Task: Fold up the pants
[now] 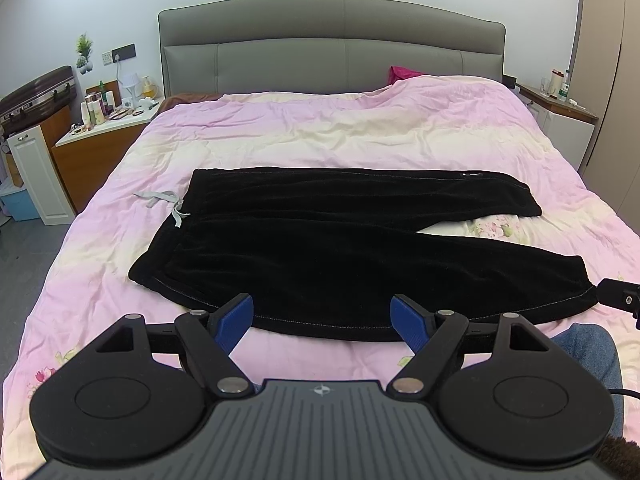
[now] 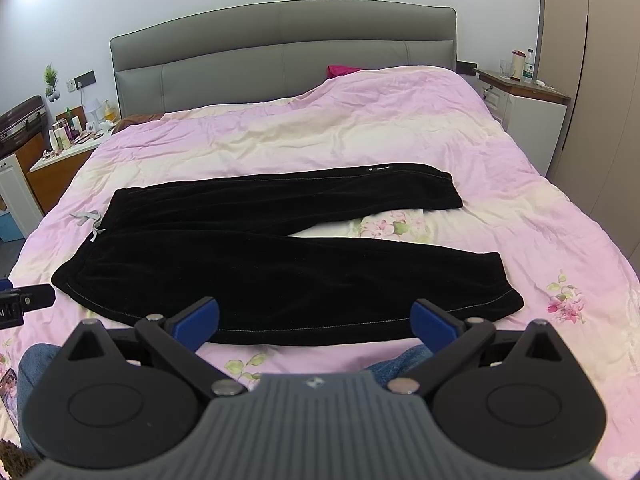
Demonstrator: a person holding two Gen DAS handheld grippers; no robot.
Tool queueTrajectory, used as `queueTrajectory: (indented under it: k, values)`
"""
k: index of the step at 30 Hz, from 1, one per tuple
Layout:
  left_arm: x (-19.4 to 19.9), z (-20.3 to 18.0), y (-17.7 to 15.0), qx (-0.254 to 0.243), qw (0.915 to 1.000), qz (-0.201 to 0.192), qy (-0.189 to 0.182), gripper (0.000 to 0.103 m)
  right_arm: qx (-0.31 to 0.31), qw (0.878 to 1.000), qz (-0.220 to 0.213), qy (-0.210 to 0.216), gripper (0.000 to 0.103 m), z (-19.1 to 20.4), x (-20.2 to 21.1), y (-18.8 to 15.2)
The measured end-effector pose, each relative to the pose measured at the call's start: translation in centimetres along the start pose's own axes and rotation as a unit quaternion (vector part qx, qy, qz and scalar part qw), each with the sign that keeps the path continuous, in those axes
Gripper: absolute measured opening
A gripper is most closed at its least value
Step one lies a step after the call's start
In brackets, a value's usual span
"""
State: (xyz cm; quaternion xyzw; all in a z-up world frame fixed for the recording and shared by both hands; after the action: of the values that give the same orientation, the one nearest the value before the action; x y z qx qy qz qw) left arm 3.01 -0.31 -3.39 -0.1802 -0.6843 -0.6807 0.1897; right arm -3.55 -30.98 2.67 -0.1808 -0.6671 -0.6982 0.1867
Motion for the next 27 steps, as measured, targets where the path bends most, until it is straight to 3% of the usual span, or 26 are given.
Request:
queueTrajectory:
  k: [27]
  values:
    - [0.08, 0.74, 0.02, -0.001, 1.0000, 0.005, -0.003, 0.091, -0.002, 1.000, -0.003, -0.001, 0.098, -0.12, 0.41, 0.14]
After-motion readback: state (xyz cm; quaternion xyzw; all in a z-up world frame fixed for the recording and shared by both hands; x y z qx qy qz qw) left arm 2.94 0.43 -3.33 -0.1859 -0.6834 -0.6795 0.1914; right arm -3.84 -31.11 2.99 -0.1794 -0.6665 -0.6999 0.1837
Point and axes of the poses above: each gripper's, at about its wrist camera, not at the fingertips, and x roughly against the way its jaws point, z to its left, y to its top, the point moved 4 cm from there along -x, roughly the way its jaws point, and after that the axes turned 13 degrees about -z, right-handed, at the moved point
